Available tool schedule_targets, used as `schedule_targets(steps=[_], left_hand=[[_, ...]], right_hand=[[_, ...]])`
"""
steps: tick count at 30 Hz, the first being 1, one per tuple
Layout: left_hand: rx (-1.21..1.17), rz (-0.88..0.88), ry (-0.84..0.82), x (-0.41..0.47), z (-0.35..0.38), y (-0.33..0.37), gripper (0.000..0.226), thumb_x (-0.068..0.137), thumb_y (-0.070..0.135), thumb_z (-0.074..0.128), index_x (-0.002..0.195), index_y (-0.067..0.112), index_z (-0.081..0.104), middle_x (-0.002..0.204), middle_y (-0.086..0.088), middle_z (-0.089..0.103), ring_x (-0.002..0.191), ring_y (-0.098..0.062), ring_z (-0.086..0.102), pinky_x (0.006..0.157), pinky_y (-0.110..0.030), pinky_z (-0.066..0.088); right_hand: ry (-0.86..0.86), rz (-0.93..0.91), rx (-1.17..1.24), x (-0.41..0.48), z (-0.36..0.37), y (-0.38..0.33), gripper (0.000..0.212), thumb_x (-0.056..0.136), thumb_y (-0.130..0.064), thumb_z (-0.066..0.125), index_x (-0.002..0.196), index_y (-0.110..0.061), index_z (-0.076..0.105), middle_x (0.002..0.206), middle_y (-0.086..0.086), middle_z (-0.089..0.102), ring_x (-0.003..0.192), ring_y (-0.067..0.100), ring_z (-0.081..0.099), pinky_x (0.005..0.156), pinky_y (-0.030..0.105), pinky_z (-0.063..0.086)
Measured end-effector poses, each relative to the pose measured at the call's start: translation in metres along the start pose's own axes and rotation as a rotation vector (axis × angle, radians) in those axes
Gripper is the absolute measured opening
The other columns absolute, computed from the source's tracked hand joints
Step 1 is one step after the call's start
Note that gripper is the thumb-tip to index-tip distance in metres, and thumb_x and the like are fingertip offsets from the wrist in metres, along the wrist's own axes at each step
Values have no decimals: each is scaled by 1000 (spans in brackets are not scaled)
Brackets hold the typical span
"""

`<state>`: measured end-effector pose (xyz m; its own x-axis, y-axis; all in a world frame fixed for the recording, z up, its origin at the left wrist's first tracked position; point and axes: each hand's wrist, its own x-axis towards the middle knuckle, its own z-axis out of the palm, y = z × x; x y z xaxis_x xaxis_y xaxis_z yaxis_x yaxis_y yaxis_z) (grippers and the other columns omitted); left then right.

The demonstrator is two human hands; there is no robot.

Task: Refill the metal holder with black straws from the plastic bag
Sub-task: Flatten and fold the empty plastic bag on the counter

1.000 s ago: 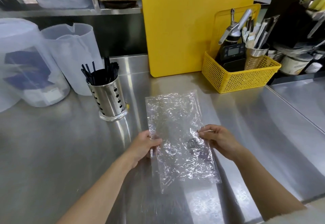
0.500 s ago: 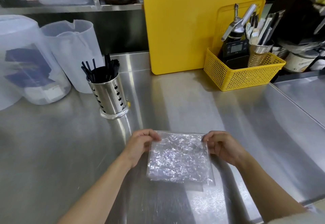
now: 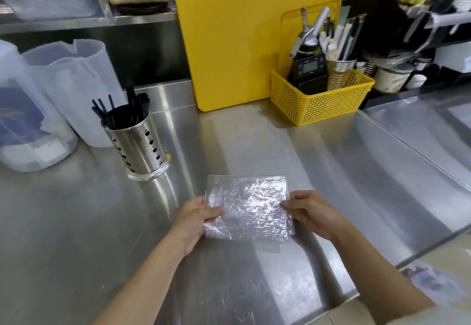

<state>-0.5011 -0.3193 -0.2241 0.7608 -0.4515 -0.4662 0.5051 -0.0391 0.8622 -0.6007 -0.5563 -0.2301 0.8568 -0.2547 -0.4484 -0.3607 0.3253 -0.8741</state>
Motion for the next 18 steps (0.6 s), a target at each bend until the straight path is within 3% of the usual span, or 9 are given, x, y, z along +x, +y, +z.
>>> schedule_targets(steps=[3, 7, 12, 18], left_hand=[[176, 8, -19, -9, 9, -3, 11, 78, 4, 68, 87, 4, 62, 76, -6, 69, 70, -16, 60, 45, -19, 48], [415, 189, 58, -22, 21, -10, 16, 84, 10, 63, 74, 8, 49, 69, -7, 54, 58, -18, 47, 41, -16, 38], [394, 196, -52, -38, 29, -23, 14, 86, 10, 57, 80, 8, 45, 67, -7, 53, 48, -16, 40, 37, -17, 33], [379, 199, -99, -51, 55, -27, 18, 87, 6, 58, 76, 10, 45, 67, -12, 53, 45, -12, 40, 36, -16, 31]], right_hand=[[141, -35, -99, -18, 5, 7, 27, 85, -2, 57, 65, -15, 46, 58, 4, 46, 47, 13, 43, 39, 19, 33], [322, -139, -324, -45, 21, 16, 21, 94, -12, 46, 74, -17, 44, 55, 3, 48, 43, 15, 45, 36, 21, 36], [454, -218, -306, -79, 24, 35, 19, 96, -14, 42, 77, -17, 43, 38, -2, 48, 33, 16, 41, 35, 22, 33], [509, -197, -353, -107, 1, 44, 17, 96, -21, 44, 79, -23, 46, 51, 0, 52, 36, 9, 44, 41, 26, 36]])
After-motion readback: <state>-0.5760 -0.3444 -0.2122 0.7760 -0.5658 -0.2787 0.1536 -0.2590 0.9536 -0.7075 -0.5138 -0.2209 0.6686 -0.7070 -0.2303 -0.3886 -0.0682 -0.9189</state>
